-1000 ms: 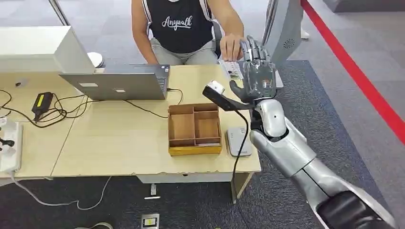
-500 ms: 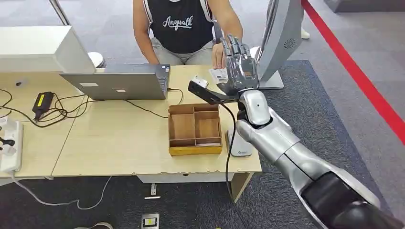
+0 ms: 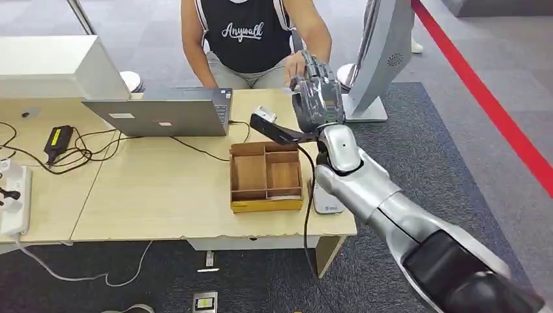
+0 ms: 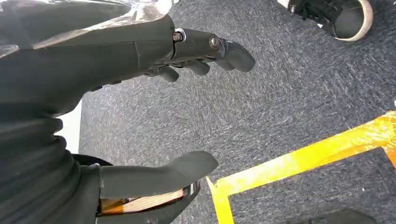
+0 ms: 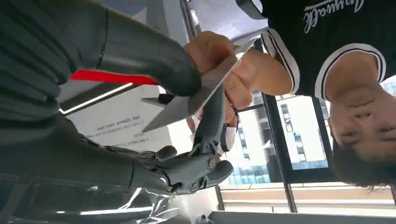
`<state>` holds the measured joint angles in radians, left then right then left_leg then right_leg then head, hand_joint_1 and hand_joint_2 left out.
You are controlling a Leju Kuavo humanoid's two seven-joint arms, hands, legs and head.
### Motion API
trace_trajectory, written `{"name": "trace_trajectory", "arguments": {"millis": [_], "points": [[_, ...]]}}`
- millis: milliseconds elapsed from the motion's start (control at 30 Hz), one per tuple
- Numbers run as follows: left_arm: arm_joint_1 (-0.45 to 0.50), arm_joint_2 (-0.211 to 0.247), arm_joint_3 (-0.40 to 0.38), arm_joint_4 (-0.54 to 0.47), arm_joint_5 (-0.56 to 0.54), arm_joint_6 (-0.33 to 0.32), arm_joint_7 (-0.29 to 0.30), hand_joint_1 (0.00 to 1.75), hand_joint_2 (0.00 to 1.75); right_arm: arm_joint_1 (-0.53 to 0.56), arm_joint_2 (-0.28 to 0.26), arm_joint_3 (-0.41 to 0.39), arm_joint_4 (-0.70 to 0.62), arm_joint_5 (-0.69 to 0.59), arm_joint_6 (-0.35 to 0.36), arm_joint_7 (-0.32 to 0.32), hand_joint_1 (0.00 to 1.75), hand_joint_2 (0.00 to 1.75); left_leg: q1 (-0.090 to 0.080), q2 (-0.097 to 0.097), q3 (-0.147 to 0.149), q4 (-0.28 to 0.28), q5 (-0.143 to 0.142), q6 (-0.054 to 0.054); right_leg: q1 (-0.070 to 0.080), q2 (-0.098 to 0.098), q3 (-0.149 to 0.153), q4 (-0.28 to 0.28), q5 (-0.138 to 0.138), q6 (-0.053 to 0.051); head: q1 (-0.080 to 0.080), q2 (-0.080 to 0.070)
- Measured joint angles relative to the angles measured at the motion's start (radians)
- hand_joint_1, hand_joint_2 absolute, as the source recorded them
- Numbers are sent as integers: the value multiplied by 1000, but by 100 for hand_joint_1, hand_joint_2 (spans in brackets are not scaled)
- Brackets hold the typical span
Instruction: Pass the card to the sensor for recognition and then transmit it.
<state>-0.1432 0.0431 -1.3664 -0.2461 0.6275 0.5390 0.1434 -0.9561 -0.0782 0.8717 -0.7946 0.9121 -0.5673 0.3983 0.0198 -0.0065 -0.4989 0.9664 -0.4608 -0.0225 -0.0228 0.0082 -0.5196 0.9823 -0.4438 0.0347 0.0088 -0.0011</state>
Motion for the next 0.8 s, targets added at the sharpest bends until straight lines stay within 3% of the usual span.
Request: {"name": "trace_trajectory", "arguments": {"millis": [800], "points": [[15,5,0,0,13,10,-8,0,175,2,12,40,34,-85,-7,-26,175,175,0,0,0,0,0,0,0,0,0,0,0,0,0,0]]}}
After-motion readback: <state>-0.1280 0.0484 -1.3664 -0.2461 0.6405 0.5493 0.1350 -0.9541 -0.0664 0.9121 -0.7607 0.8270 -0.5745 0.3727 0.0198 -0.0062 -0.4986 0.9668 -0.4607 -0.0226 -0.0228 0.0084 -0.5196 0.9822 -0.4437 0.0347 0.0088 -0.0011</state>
